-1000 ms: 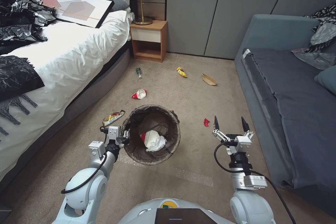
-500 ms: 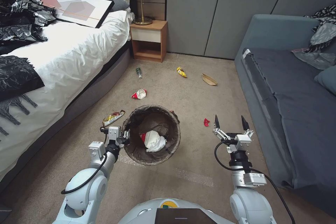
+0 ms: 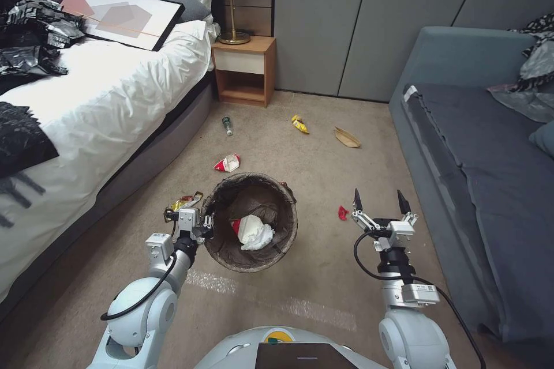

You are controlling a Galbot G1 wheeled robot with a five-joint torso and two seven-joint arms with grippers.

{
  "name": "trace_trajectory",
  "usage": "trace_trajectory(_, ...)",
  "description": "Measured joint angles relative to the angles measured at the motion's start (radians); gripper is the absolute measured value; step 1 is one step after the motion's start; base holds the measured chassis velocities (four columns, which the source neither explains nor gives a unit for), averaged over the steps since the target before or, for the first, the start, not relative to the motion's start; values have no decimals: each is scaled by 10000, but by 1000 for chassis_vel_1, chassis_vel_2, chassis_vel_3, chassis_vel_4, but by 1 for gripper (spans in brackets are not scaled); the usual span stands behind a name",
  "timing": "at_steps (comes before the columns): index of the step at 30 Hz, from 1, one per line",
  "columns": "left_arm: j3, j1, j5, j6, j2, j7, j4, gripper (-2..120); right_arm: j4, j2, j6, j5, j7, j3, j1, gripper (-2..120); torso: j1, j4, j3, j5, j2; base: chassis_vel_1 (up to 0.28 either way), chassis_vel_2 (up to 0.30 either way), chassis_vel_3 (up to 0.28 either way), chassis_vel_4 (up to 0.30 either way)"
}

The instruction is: Pick up the trash bin, then pick up the garbage from the floor and place it into the trash bin.

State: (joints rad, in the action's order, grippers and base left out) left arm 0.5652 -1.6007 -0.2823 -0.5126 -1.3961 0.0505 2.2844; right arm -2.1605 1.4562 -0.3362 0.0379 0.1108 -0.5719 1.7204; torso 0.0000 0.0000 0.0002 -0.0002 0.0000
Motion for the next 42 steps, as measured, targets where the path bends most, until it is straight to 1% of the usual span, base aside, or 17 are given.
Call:
trace_trajectory(1, 5, 0, -1, 0, -1, 0, 0, 0, 4, 3, -4, 8, -15, 0, -9, 95, -1, 0, -2, 5, 0, -242, 243, 211, -234)
trace_trajectory(4, 12, 0, -4, 1, -4, 1, 0, 0, 18, 9, -12, 17, -35, -4, -15, 93, 0, 1, -1, 2, 0, -242, 240, 234, -241)
trace_trajectory(19, 28, -2, -11, 9, -16, -1, 2, 0, 47, 16, -100, 39, -160, -58, -58, 93, 0, 0, -2, 3, 0, -219, 224, 219, -227)
trace_trajectory(21, 29, -1, -11, 12, -17, -2, 2, 0, 109, 24, -225, 12, -198, -84, -97, 95, 0, 0, -2, 0, 0, -205, 227, 237, -215)
trace_trajectory(22, 36, -4, -13, 13, -16, -3, 2, 0, 213, 54, -441, -128, -282, -156, -157, 96, 0, 0, -2, 2, 0, -194, 196, 175, -209)
trace_trajectory(26, 42, -5, -15, 13, -15, -4, 1, 0, 276, 69, -624, -276, -317, -207, -204, 98, 0, 1, -2, 1, 0, -169, 168, 158, -180)
trace_trajectory(30, 43, 2, -20, 13, -14, -4, 2, 0, 307, 73, -771, -424, -335, -233, -240, 99, 1, -2, -1, 3, 0, -81, 101, 112, -75)
trace_trajectory(42, 37, 8, -19, 9, -33, -7, -4, 0, 326, 52, -847, -692, -335, -241, -195, 100, 0, 0, -3, 2, 0, 0, 0, 0, 0)
